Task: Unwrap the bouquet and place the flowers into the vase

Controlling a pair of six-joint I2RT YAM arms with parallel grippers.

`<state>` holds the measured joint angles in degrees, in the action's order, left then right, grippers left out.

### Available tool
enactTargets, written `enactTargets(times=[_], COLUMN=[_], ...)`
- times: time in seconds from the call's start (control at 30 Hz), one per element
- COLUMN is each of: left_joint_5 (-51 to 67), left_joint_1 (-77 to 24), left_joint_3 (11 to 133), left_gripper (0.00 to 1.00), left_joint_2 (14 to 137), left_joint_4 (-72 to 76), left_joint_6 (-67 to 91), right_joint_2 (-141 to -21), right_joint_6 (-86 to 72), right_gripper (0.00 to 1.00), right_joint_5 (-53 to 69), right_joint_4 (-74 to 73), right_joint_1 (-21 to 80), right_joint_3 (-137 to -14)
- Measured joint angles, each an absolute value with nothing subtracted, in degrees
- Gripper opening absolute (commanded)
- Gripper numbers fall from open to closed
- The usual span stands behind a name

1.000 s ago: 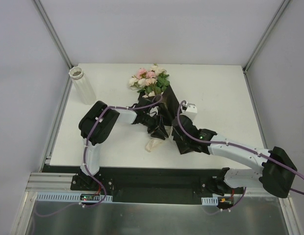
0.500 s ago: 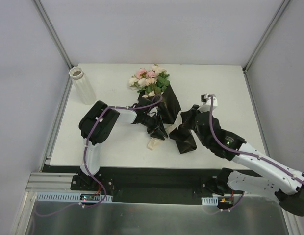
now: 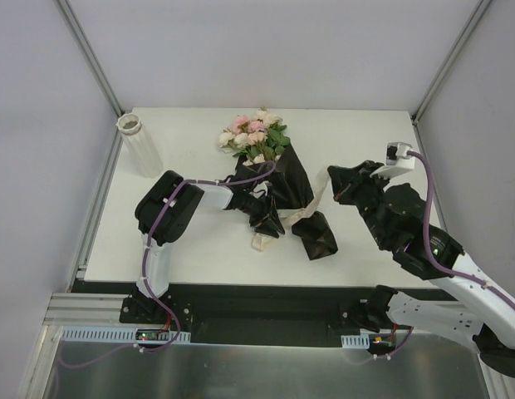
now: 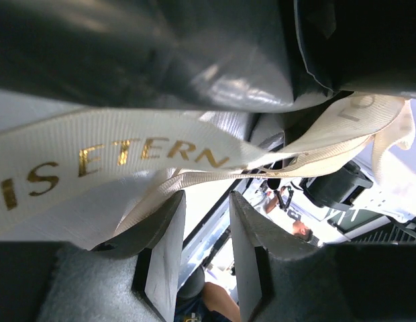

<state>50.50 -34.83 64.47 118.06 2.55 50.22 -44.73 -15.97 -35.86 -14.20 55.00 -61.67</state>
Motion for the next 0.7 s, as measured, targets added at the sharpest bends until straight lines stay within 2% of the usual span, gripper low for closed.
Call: enactTargets(times=[0.3, 0.47, 0.7], left_joint_5=[50.5, 50.3, 46.0], left_joint_1=[-34.8, -34.8, -34.0], left_joint_3=[64.7, 65.0, 66.9], left_gripper=[0.36, 0.47, 0.61], left_joint_2=[118.1, 117.5, 110.5], left_joint_4=[2.1, 1.6, -5.3], left_joint_6=[49.9, 49.5, 44.0], right_joint_2=[-44.0, -42.9, -44.2], right_joint_6=[-12.0, -10.7, -7.4], right_gripper=[0.01, 0.01, 0.01], right_joint_5=[-40.4, -41.3, -30.1], right_joint_4=[-17.4, -19.5, -20.7], right_joint_1=[55.0, 55.0, 55.0], right_joint_3=[-63.5, -64.2, -61.1])
